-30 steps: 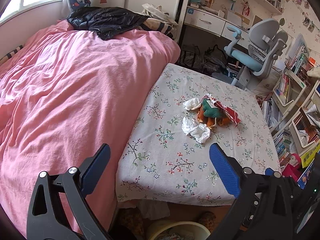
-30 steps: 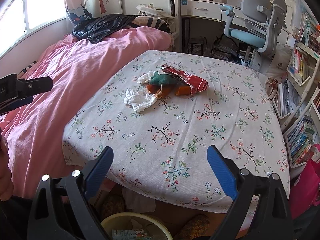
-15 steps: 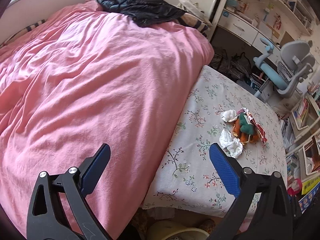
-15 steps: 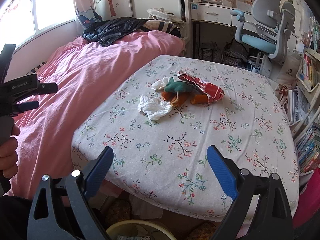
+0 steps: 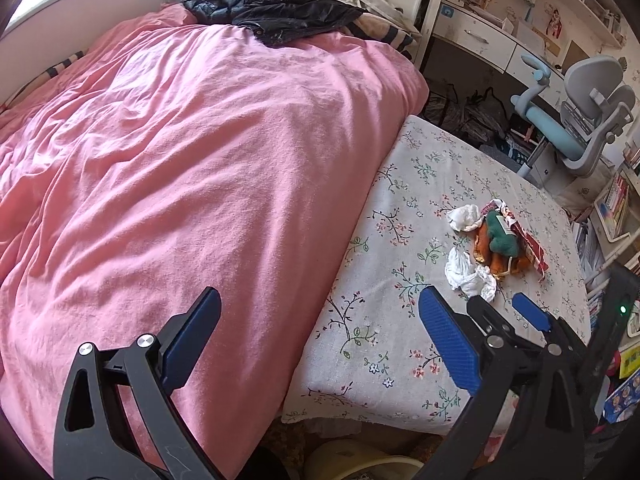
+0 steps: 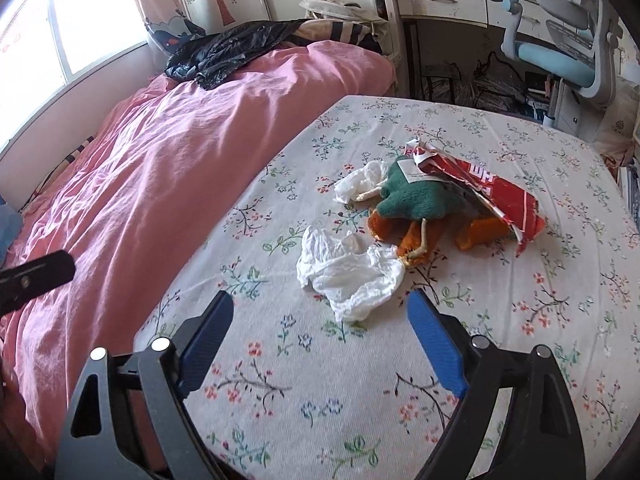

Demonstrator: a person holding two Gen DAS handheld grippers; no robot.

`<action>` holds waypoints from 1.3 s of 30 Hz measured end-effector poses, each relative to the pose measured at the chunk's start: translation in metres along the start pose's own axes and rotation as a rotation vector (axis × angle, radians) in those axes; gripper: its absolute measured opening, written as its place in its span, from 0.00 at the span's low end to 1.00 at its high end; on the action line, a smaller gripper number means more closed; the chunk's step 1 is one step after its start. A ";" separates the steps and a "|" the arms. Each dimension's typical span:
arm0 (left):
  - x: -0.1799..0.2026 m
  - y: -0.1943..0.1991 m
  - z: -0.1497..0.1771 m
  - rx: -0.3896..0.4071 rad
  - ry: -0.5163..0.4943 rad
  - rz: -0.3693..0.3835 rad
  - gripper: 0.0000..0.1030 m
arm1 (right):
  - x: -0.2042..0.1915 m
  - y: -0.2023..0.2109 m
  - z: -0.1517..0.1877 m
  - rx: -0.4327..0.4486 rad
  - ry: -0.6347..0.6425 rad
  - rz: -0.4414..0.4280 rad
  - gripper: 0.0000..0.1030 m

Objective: Collect trash
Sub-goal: 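Grasp the crumpled white tissue with the right tool, then grasp the other white tissue with the left tool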

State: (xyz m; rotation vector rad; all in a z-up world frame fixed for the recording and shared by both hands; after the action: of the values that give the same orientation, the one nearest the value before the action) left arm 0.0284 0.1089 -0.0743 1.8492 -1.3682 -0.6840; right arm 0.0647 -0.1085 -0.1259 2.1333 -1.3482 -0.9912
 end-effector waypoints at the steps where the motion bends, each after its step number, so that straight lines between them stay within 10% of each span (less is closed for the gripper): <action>1: 0.001 0.000 -0.001 0.002 -0.002 -0.003 0.93 | 0.003 -0.007 -0.002 -0.010 -0.006 0.011 0.78; 5: 0.008 -0.003 -0.003 0.009 -0.028 -0.009 0.93 | 0.013 -0.021 -0.003 -0.049 0.002 0.047 0.60; 10: 0.045 -0.013 -0.010 0.022 -0.124 0.028 0.93 | 0.023 -0.001 0.007 -0.110 0.028 0.006 0.12; 19: 0.129 -0.067 -0.053 0.082 -0.308 0.116 0.93 | 0.057 0.064 0.032 -0.134 0.023 -0.036 0.10; 30: 0.201 -0.132 -0.066 0.049 -0.444 0.156 0.89 | 0.086 0.047 0.014 -0.155 -0.056 -0.107 0.10; 36: 0.217 -0.152 -0.063 0.008 -0.448 0.207 0.60 | 0.090 0.041 0.017 -0.184 -0.051 -0.126 0.10; 39: 0.213 -0.149 -0.062 -0.017 -0.418 0.273 0.18 | 0.089 0.043 0.018 -0.183 -0.054 -0.131 0.10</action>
State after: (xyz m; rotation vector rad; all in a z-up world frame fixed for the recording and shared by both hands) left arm 0.2237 -0.0541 -0.1558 1.5155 -1.8325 -0.9684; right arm 0.0500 -0.2072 -0.1393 2.0910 -1.1061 -1.1834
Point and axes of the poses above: each gripper's, at about its wrist camera, not at the fingertips, and y roughly against the way its jaws point, x to its right, z to its underside, the point moved 2 cm from there along -y, roughly the way its jaws point, and after that the axes turned 10 degrees about -z, right-handed, at the moved point
